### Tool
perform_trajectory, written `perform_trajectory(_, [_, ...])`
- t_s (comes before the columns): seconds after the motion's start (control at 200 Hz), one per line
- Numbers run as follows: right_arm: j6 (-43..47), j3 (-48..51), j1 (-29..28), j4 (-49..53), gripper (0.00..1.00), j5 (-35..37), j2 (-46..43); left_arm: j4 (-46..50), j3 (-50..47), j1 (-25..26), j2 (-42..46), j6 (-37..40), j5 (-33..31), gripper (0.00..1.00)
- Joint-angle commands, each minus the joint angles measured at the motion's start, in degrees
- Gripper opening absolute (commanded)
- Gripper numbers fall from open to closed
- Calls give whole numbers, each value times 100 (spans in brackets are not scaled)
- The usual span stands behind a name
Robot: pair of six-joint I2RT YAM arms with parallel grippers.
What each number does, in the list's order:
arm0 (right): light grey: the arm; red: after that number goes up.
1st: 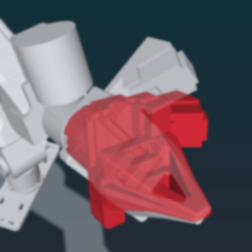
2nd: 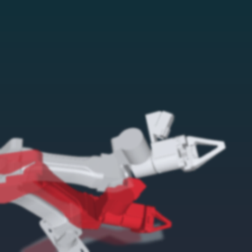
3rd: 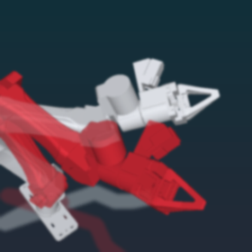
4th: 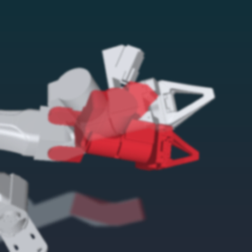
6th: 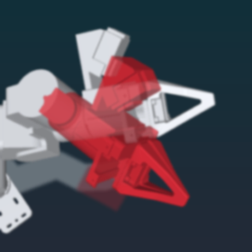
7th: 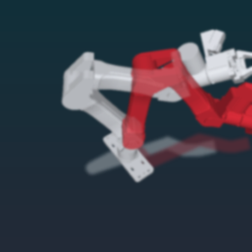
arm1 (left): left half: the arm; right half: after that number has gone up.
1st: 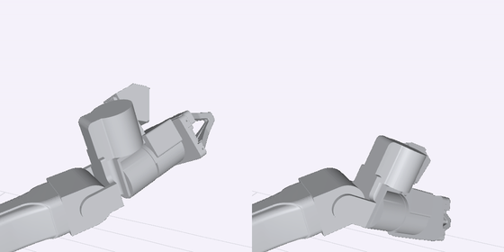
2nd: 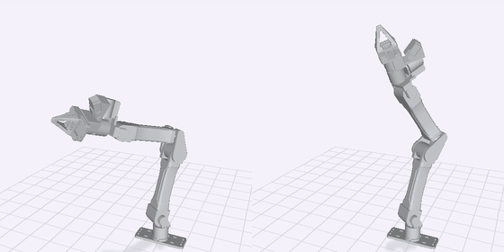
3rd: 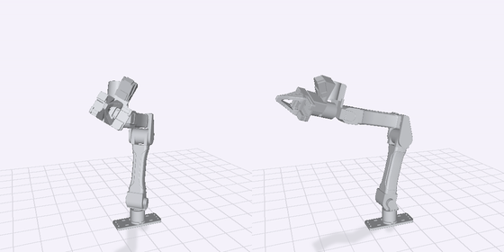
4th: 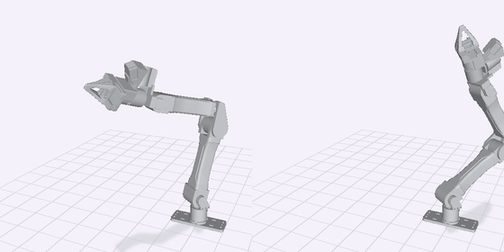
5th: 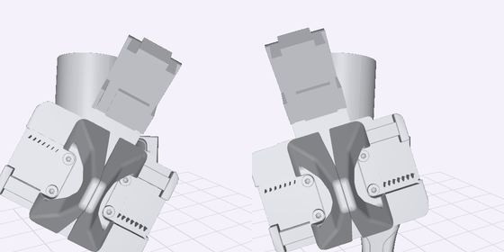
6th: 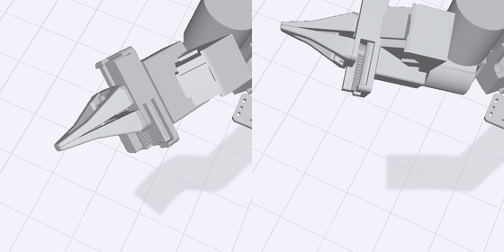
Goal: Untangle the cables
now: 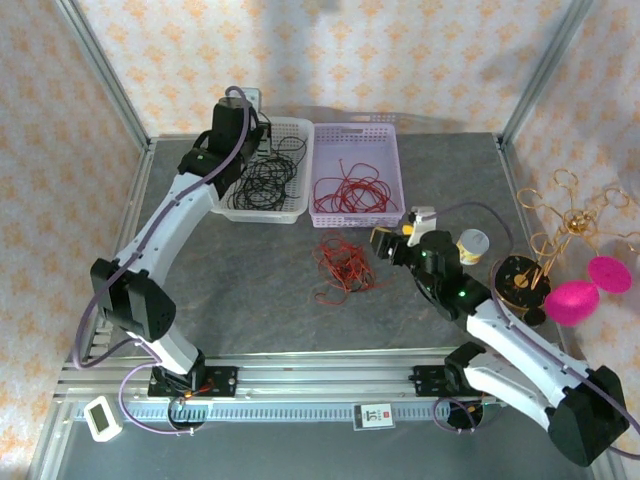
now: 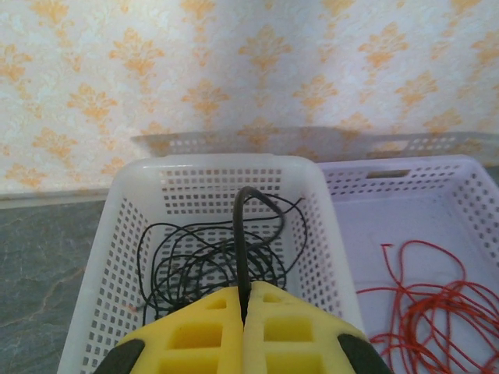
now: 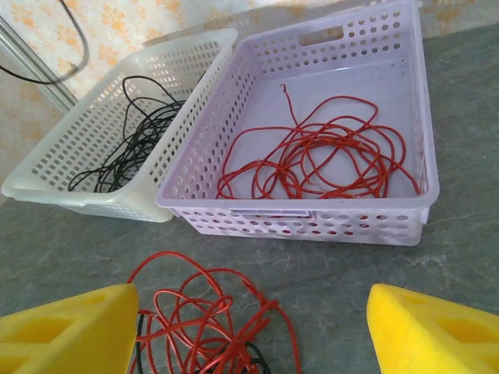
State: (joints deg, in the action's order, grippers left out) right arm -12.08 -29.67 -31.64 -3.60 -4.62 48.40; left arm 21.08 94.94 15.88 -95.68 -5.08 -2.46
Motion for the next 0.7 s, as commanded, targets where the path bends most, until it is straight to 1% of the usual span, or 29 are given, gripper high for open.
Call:
perform_trajectory(0.0, [-295, 41, -63, 147, 76, -123, -65, -397, -204, -102, -149, -92, 132, 0])
perform_trajectory(0.125, [-540, -10, -63, 272, 76, 102, 190, -587, -451, -146, -415, -140, 62, 0])
perform_trajectory(0.215, [-717, -30, -64, 382, 76, 120, 491, -679, -625, -155, -631, -162, 14, 0])
perform_trajectory(0.355, [-905, -22, -64, 443, 74, -99, 910, -803, -909, -164, -910, -213, -69, 0])
perform_trajectory(0.455, [-878, -71, -64, 455, 74, -343, 1192, -923, -1144, -164, -988, -282, -15, 0])
perform_trajectory(0.511, [-821, -131, -74, 471, 72, -478, 1341, -968, -1264, -164, -981, -331, 29, 6])
perform_trajectory(0.556, [-769, -208, -78, 498, 71, -580, 1465, -999, -1352, -164, -934, -359, 60, 13])
perform_trajectory(0.671, [-630, -410, -154, 576, 63, -667, 1646, -1028, -1557, -164, -684, -450, 94, 30])
perform_trajectory(0.696, [-602, -452, -170, 608, 62, -660, 1668, -1023, -1603, -166, -602, -481, 103, 35])
